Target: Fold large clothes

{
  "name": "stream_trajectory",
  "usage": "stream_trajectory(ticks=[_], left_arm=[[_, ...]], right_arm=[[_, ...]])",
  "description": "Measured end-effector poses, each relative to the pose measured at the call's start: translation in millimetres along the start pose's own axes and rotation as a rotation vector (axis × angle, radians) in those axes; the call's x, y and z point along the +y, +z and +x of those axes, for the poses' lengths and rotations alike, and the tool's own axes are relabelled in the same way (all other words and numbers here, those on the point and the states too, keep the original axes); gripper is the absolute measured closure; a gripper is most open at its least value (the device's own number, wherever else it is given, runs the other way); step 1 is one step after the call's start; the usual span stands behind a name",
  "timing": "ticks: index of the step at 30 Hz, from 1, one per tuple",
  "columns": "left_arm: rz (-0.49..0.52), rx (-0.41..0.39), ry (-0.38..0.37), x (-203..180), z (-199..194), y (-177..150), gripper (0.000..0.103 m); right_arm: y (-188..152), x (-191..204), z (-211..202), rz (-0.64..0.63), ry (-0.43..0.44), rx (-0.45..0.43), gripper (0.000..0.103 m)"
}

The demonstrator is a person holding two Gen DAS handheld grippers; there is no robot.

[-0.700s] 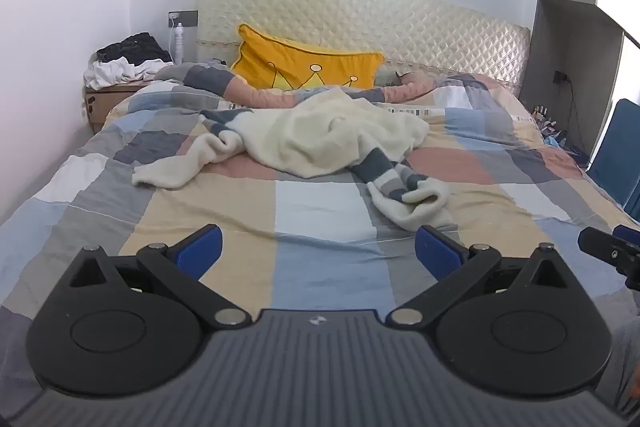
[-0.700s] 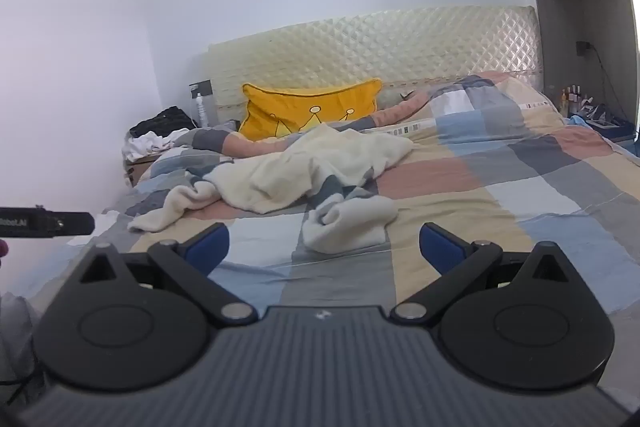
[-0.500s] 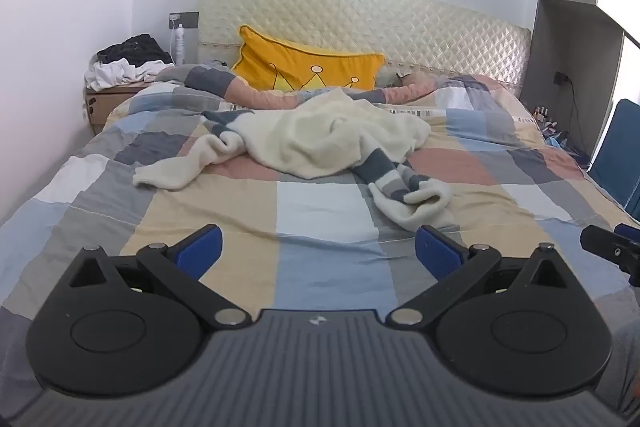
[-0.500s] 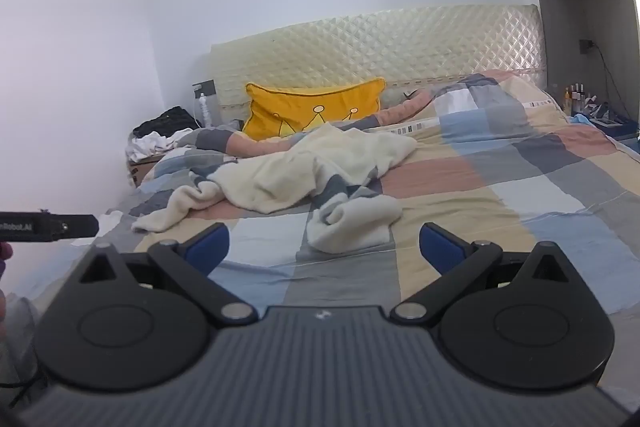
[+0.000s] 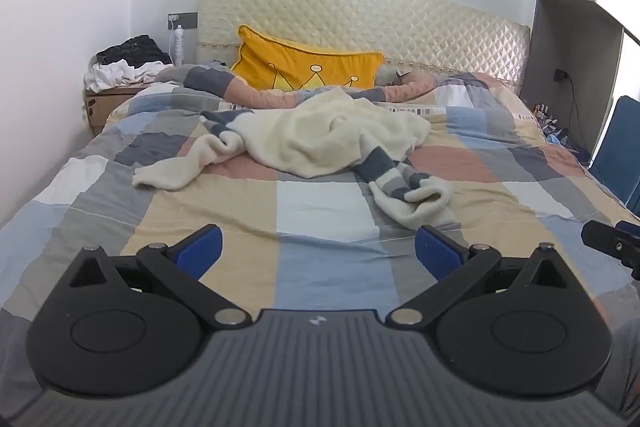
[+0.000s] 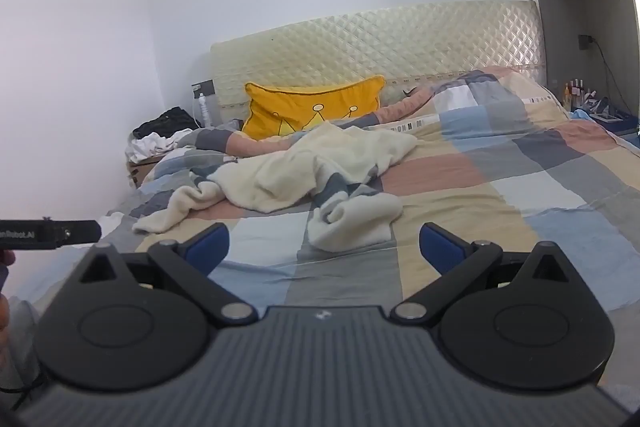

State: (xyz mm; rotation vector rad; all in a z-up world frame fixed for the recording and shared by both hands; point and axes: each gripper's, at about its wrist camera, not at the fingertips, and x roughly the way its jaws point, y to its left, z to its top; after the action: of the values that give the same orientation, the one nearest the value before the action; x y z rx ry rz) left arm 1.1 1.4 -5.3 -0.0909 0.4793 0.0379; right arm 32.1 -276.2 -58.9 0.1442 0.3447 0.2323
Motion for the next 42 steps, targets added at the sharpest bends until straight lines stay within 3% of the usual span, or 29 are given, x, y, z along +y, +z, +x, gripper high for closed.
stream_trajectory(ticks=[42], left_arm=[[-0.024, -0.014, -0.008, 4.9, 2.0, -3.5, 0.000]], right_arm=[[-2.8, 2.1, 2.5, 0.001, 0.020, 0.007, 0.000]])
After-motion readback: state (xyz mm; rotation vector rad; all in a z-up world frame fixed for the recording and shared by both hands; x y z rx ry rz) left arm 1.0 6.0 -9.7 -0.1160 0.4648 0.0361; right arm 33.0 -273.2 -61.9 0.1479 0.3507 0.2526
